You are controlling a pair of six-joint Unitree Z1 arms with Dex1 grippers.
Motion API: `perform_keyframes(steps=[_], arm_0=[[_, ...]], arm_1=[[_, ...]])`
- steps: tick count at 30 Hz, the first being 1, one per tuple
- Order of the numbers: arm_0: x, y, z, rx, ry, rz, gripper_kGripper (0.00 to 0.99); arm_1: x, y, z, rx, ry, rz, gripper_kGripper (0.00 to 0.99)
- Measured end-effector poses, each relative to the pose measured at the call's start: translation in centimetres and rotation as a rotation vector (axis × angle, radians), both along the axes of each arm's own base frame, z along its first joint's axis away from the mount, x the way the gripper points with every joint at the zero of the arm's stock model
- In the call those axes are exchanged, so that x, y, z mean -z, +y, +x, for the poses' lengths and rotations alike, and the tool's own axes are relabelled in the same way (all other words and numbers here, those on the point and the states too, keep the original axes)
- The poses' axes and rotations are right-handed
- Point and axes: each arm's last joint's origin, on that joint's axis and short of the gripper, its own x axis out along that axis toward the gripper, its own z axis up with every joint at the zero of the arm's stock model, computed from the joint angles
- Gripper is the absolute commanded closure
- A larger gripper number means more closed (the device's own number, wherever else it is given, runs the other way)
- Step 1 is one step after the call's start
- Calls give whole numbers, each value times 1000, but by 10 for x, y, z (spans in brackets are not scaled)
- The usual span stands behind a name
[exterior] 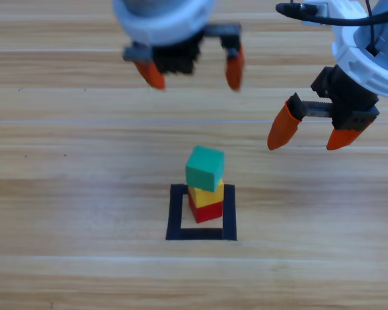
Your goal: Stack the blocks in the rectangular block: red at the bottom, yellow in the middle, green on top
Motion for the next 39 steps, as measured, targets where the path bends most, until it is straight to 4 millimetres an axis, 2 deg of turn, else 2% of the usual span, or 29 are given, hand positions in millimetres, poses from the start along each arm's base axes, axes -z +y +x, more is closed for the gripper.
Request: perform_keyframes(steps=[4,6,10,11,13,15,17,20,22,27,32,35,37,38,39], arm_0=[[-38,41,-8,-102,-130,7,0],[-39,64,-21,-142,-185,51,0],[8,125,-70,-151,-330,88,0],[30,157,-97,-126,-402,103,0],[53,205,-134,-72,-518,130,0],[56,227,-150,-58,-611,130,0],[63,239,-162,-40,-738,86,0],[88,257,-180,16,-846,96,0],[94,262,-185,34,-873,111,0],[93,261,-184,44,-973,90,0],[110,263,-187,72,-969,93,0],[110,262,-188,100,-965,80,0],[95,248,-179,194,-944,32,0],[83,238,-171,248,-917,7,0],[62,219,-156,326,-872,-29,0]], arm_1=[[1,0,0,0,2,-2,0],[0,0,-1,0,2,-1,0],[0,-1,-1,0,1,-1,0],[0,-1,-1,0,1,-1,0],[0,0,-1,0,0,0,0],[0,0,0,0,-1,1,0],[0,0,0,0,-2,2,0],[0,-1,0,1,-2,2,0],[0,-1,0,1,-2,2,0],[0,-1,0,1,-3,2,0],[0,-1,0,1,-3,3,0],[0,0,0,1,-6,5,0],[-1,0,1,1,-14,11,0],[-1,1,1,1,-17,14,0],[-1,1,2,1,-22,18,0]])
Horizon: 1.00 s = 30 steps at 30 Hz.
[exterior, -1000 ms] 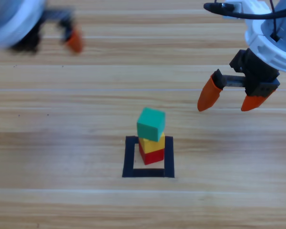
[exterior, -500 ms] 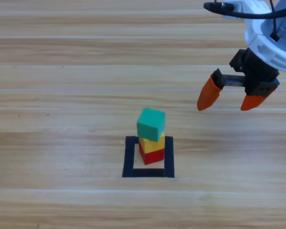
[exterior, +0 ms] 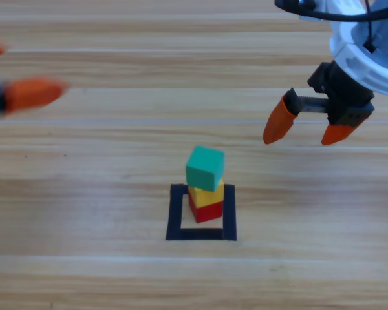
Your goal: Stack the blocks in the rectangular block: red at the bottom, yellow in the middle, green on top
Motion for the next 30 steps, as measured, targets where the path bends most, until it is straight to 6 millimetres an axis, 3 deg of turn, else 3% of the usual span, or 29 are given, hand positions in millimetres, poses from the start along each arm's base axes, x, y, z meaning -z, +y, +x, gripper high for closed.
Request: perform_keyframes(steps=[1,3,4,6,8,12,16,30], arm_0=[[-34,-29,27,85,39,9,0],[-65,-66,60,158,50,-6,0],[-70,-79,70,179,46,-7,0],[-57,-92,75,210,87,30,0],[-34,-92,66,231,154,85,0],[-15,-83,54,241,195,118,0],[-13,-80,50,243,197,120,0],[-7,-75,45,244,208,129,0]], arm_1=[[0,0,0,0,-3,2,0],[0,0,0,0,-2,2,0],[0,0,0,0,-2,1,0],[3,-2,-2,2,2,-9,0],[6,-4,-4,4,6,-25,0],[-6,-10,-9,11,-31,-23,0],[-28,-18,-18,17,-87,8,0],[-30,-18,-19,-43,-112,12,0]])
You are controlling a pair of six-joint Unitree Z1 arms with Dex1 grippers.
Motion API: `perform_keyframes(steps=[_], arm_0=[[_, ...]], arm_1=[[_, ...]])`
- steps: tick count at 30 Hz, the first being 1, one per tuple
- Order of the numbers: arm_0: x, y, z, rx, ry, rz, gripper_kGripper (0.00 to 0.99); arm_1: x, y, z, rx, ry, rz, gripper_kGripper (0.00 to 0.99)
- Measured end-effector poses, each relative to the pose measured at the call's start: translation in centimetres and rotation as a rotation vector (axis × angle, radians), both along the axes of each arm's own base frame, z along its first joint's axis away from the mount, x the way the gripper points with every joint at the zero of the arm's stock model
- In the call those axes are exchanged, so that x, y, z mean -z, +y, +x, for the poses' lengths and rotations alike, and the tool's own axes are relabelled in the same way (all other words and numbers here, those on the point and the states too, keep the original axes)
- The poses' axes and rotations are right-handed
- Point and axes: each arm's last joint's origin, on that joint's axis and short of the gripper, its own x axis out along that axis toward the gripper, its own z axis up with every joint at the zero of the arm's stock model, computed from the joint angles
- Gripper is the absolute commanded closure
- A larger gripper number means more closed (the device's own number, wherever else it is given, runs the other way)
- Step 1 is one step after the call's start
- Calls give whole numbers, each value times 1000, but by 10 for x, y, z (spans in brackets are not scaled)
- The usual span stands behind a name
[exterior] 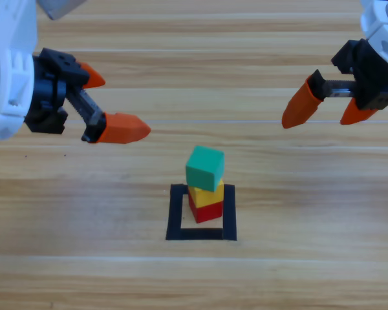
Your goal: Stack the blocks in the rectangular block: red at the bottom, yellow in the middle, green on top
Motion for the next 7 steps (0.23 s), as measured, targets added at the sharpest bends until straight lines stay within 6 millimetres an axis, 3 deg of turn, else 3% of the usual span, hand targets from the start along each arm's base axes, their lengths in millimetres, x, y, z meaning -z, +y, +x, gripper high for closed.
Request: perform_keyframes(steps=[7], arm_0=[[1,0,0,0,1,0,0]], arm_1=[[-23,-6,-14,-68,-13,98,0]])
